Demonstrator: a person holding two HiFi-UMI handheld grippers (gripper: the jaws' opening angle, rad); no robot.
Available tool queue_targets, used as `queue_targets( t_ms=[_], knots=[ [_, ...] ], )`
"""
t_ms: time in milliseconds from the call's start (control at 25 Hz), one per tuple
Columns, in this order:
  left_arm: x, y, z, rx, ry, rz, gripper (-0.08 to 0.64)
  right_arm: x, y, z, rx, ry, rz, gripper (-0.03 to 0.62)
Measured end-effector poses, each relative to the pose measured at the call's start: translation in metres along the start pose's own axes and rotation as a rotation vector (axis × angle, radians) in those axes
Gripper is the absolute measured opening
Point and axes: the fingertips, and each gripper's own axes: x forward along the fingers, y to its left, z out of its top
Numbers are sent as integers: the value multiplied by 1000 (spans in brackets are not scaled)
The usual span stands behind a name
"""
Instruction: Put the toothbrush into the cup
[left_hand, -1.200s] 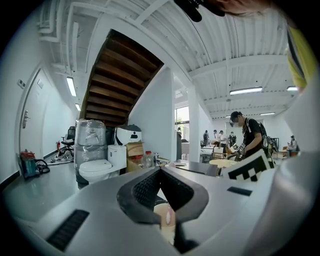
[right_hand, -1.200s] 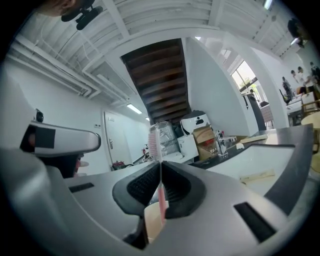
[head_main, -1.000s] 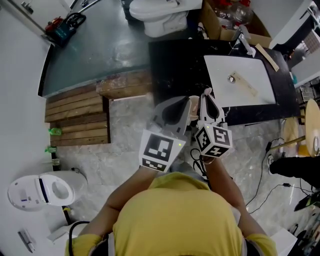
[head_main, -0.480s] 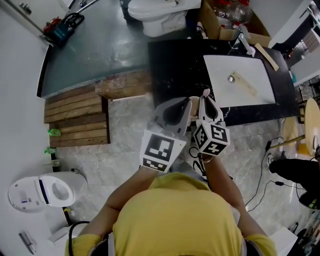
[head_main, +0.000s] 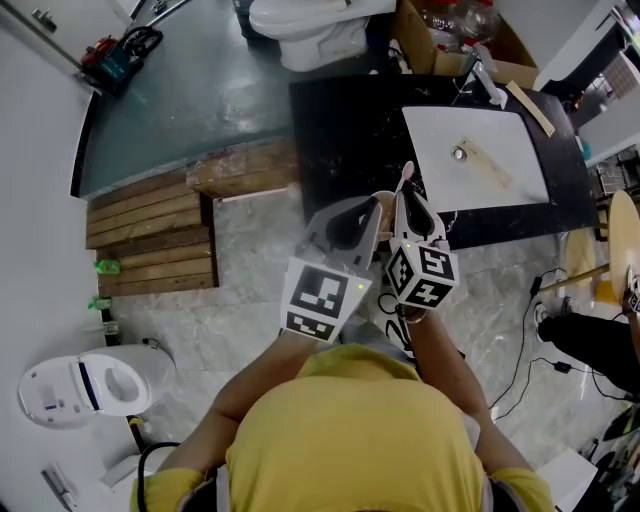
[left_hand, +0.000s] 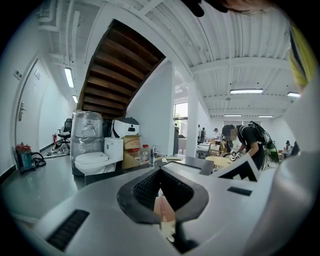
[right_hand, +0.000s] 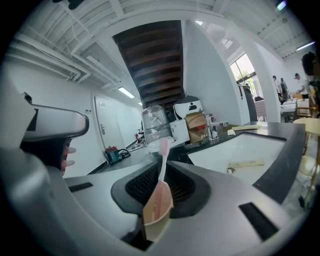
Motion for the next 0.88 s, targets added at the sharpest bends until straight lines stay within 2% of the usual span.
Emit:
queue_targets(
  t_ms=[120, 560, 880],
  knots=[
    [0, 0, 1, -2, -2, -2, 8, -3, -2, 1, 11, -4, -3, 81],
    [-7, -4, 6, 2, -23, -2, 8, -29, 12, 33, -42, -95, 9, 81],
    [-15, -15, 16, 14, -55, -6, 8, -61, 26, 66, -147, -192, 14, 60]
  ],
)
